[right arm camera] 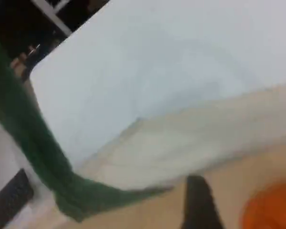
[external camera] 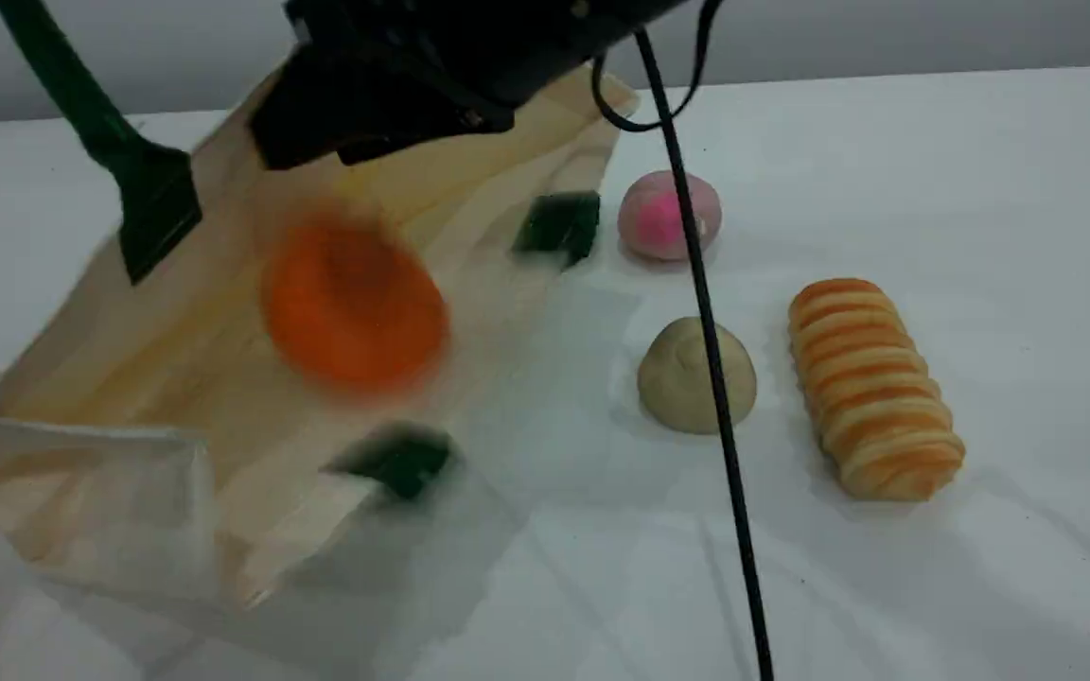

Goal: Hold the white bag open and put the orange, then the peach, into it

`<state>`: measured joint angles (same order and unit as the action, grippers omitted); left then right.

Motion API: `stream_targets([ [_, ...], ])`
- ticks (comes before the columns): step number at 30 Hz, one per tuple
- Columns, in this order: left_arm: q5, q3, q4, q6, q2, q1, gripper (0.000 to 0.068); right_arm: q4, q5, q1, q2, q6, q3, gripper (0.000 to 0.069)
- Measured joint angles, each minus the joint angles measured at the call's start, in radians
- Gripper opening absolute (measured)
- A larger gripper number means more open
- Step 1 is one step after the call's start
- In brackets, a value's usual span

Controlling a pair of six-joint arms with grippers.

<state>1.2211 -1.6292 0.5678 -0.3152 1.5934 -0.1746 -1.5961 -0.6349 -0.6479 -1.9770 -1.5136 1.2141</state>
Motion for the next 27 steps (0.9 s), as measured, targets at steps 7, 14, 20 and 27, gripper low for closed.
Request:
stream_targets([
  [7,0.000,0.000,0.001,-0.017,-0.001,0.002,0.0067,0.073,0.096,0.043,0.045,0.016,-0.001,0.0516],
  [14,0.002,-0.032,-0.001,-0.017,-0.002,0.002,0.0067,0.213,0.179,0.200,0.104,0.134,-0.004,0.0518],
  [20,0.002,-0.082,-0.022,-0.017,-0.006,0.003,0.0067,0.214,0.211,0.316,0.064,0.117,-0.007,0.0519],
  [27,0.002,-0.082,-0.047,-0.016,-0.032,0.003,0.0067,0.209,0.319,0.330,-0.045,0.096,-0.007,0.0519],
])
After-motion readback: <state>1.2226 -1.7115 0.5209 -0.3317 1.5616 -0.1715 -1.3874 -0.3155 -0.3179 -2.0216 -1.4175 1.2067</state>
